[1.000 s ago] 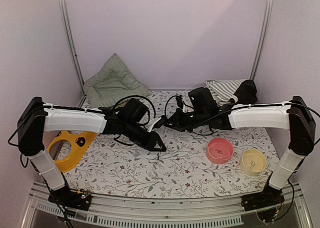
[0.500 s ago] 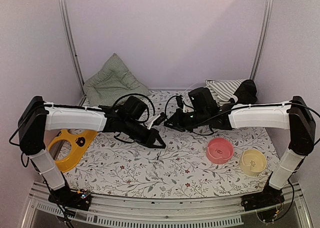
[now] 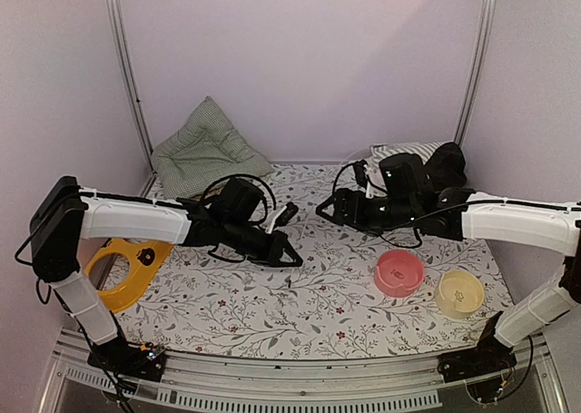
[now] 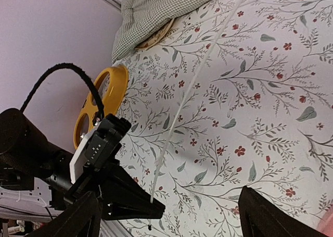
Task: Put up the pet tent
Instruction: Pick up the tent fabric from the tent.
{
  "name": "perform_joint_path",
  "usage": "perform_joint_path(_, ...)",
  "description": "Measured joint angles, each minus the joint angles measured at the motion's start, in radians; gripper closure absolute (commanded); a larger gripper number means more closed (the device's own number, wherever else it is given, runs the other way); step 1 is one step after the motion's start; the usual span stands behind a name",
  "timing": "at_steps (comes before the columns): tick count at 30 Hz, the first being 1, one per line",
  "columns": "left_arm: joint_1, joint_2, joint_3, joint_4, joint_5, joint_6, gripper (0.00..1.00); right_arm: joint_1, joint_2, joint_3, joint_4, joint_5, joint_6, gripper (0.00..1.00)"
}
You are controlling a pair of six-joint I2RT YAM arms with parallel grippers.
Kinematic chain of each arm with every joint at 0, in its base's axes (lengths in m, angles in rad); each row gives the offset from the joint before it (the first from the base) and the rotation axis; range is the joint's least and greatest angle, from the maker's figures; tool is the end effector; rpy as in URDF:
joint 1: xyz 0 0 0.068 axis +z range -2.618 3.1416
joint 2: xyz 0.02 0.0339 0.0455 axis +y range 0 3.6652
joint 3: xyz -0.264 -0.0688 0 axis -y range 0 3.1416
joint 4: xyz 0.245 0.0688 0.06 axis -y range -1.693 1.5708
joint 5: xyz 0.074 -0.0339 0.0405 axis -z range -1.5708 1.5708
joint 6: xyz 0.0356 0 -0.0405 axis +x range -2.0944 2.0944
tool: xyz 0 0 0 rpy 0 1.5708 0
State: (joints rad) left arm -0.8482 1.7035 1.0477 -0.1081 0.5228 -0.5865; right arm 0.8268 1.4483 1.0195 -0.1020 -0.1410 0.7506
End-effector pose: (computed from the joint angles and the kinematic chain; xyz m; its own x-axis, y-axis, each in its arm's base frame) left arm 0.2257 -0.2828 0.2008 -0.8727 0.2647 -0.4103 0.4867 0.5391 -0.6873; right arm 0.2196 0.2460 0.2729 -0.8036 0.1241 -0.5821 -0.3589 0.6792 0.6402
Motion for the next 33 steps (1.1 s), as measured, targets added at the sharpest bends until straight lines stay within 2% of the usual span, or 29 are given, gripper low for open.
perform_joint_path(2,0.0,-0.005,0.0,0.013,0.0,-0.01,1.0,-0.039,-0.058,-0.011,-0.044,0.042,-0.021,0.07)
perform_joint_path(6,-0.001,-0.011,0.0,0.036,0.001,-0.023,1.0,-0.193,-0.153,-0.022,-0.092,0.157,-0.15,0.1)
perform_joint_path(9,-0.001,-0.011,0.0,0.044,0.003,-0.027,1.0,-0.326,-0.166,-0.026,-0.084,0.198,-0.314,0.3)
perform_joint_path(12,-0.001,-0.011,0.003,0.043,0.009,-0.028,1.0,-0.462,-0.13,-0.026,-0.049,0.162,-0.468,0.3)
perform_joint_path(14,-0.001,-0.011,0.008,0.043,0.014,-0.028,1.0,-0.506,-0.098,-0.034,0.007,0.189,-0.581,0.33)
perform_joint_path(17,-0.001,-0.011,0.019,0.043,0.021,-0.027,1.0,-0.516,-0.068,-0.099,0.143,0.221,-0.772,0.34)
perform_joint_path(20,-0.001,-0.011,0.026,0.043,0.027,-0.027,1.0,-0.507,-0.04,-0.177,0.28,0.244,-0.966,0.4)
perform_joint_path(26,0.0,-0.011,0.034,0.043,0.046,-0.027,1.0,-0.507,0.05,-0.221,0.539,0.295,-1.272,0.37)
perform_joint_path(33,0.0,-0.011,0.066,0.043,0.061,-0.024,1.0,-0.507,0.193,-0.228,0.769,0.334,-1.497,0.36)
